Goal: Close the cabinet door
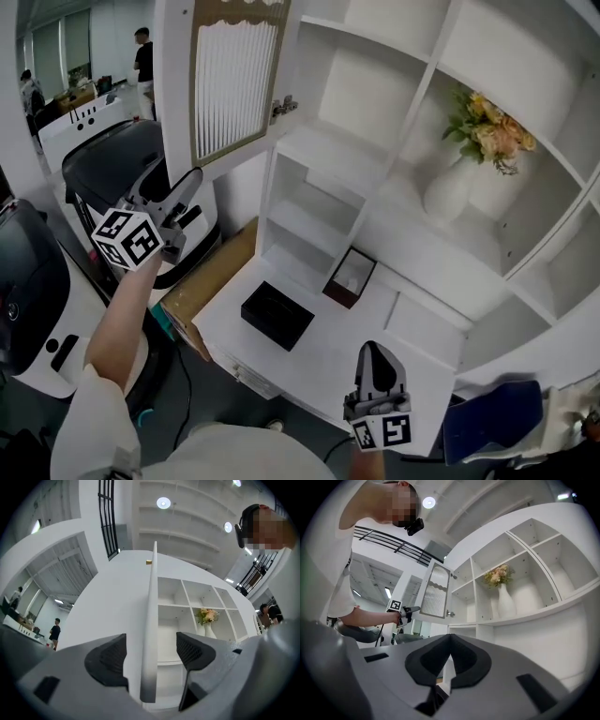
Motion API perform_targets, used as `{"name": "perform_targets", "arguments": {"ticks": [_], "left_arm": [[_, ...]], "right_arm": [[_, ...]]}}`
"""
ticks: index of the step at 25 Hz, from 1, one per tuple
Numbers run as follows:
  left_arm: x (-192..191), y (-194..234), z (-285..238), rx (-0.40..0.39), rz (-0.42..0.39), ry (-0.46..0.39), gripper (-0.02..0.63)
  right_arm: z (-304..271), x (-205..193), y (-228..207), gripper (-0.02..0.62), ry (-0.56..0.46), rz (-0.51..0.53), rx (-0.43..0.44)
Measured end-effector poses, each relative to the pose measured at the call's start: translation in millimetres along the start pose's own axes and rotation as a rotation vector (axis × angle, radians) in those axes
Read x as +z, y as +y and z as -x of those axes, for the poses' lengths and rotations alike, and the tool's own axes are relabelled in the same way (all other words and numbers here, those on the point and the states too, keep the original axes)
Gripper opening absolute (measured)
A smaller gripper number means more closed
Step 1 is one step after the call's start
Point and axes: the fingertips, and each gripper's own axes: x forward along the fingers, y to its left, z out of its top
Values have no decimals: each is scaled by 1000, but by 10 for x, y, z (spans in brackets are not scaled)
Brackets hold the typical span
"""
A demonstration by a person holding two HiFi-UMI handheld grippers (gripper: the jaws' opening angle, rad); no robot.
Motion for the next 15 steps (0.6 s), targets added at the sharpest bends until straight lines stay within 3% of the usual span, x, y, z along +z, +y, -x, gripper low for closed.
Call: {"name": "perform_targets", "arguments": {"ticks": [3,6,15], "left_arm": [[30,6,-18,17,-16,-27,280],[65,26,-4,38,-42,-40,149],[151,11,59,38,-115,-72,86]], "right_arm": [[35,-67,-212,-2,1,-46,-42],[76,-106,-302,-2,9,-61,-62],[79,-102,-179,-2,15,-47,-71]]}}
